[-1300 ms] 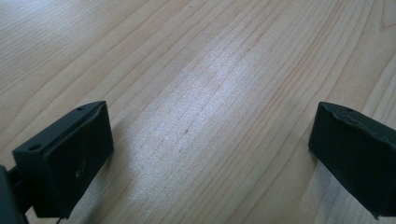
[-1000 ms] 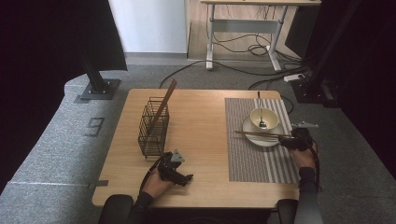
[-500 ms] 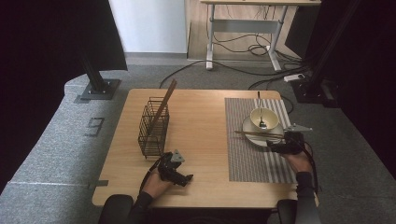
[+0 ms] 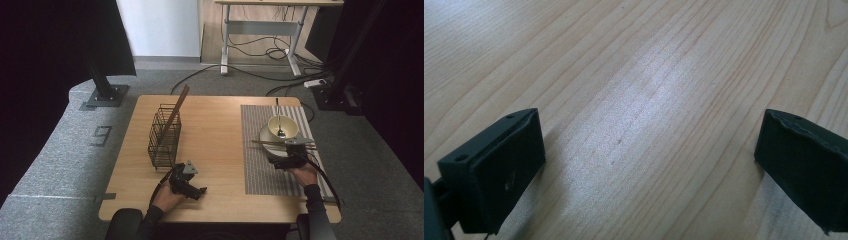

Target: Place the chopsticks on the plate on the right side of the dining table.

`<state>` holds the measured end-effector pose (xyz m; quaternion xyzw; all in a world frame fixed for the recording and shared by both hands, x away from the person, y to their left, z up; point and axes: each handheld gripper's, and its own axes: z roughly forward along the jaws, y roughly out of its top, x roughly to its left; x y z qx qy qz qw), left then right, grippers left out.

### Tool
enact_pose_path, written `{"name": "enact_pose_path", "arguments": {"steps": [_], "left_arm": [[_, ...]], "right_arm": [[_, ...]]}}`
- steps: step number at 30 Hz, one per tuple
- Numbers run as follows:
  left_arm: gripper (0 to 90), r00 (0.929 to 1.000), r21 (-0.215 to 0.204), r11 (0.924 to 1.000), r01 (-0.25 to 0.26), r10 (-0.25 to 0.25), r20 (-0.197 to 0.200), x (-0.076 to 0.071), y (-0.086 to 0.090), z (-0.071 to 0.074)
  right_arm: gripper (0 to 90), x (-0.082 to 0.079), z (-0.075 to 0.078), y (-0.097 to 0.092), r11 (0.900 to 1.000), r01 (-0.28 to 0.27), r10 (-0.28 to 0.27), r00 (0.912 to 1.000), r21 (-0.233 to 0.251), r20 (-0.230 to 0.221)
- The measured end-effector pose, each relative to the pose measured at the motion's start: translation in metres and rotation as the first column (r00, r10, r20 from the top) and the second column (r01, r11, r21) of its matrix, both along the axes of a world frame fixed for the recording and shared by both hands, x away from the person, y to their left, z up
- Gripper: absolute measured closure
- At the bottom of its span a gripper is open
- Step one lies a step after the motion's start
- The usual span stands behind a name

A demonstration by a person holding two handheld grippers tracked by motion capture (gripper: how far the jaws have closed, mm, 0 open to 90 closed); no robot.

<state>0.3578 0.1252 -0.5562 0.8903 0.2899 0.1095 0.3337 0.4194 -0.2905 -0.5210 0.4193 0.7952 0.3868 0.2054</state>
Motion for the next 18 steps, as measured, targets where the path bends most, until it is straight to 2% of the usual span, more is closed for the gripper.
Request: {"name": "enact_pose_path", "arguments": {"steps": [6, 10, 18], "left_arm": [[0.0, 1.0, -0.003, 1.0, 0.0, 0.0, 0.0, 0.0, 0.0, 0.0], [0.0, 1.0, -0.003, 1.0, 0.001, -0.001, 0.0, 0.0, -0.001, 0.0], [0.0, 1.0, -0.003, 1.0, 0.002, -0.002, 0.0, 0.0, -0.001, 0.0]], "right_arm": [[0.0, 0.008, -0.012, 0.008, 0.9999, -0.014, 0.014, 0.9996, -0.001, -0.023], [0.0, 0.012, -0.018, 0.01, 0.9998, -0.008, 0.008, 0.9991, -0.018, -0.042], [0.0, 0.017, -0.022, 0.009, 0.9992, 0.01, -0.012, 0.9988, -0.04, -0.048]]}}
